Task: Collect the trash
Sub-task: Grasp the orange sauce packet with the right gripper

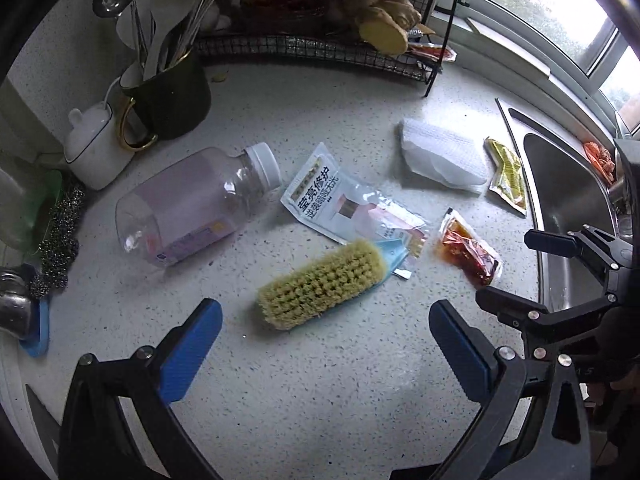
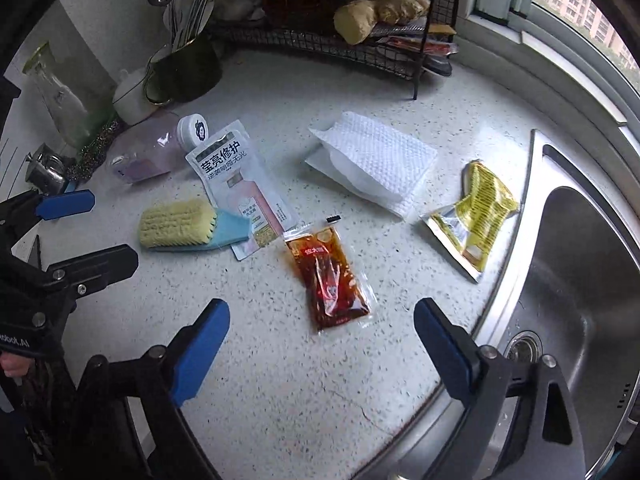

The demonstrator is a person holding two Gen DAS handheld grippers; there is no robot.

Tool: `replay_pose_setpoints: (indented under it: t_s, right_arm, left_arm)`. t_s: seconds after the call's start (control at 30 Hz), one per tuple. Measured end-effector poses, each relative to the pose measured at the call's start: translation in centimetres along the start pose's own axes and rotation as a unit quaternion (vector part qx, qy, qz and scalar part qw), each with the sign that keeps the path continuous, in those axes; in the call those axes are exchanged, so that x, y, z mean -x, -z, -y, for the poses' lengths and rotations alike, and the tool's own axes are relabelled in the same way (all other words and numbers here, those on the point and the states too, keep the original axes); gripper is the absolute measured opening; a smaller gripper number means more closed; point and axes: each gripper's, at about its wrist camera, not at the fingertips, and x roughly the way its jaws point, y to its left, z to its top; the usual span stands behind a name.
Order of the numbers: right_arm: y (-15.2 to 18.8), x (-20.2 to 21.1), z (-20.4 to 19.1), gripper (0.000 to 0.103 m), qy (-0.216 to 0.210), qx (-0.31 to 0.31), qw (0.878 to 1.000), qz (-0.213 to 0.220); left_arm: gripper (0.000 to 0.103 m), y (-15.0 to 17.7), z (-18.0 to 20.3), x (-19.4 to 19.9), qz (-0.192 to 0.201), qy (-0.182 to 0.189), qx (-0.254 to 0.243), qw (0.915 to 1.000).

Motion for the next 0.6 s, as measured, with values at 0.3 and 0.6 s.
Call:
replay_pose_setpoints:
  t_s: [0.3,0.6]
  right_arm:
    - [-1.2,-3.9,-0.7,0.079,-0.01,0.026,0.999,-0.038]
    - [-1.7,-4.0,-1.1,0.046,0.005,0.042,0.999,-0.033]
  left_arm:
    - [0.103,-0.2,-2.2,-1.0,-0.013,0.034,0.021,0.9991]
    - [0.103,-0.6,-1.9,-1.1,-0.01,0.04,-0.009,0.9991]
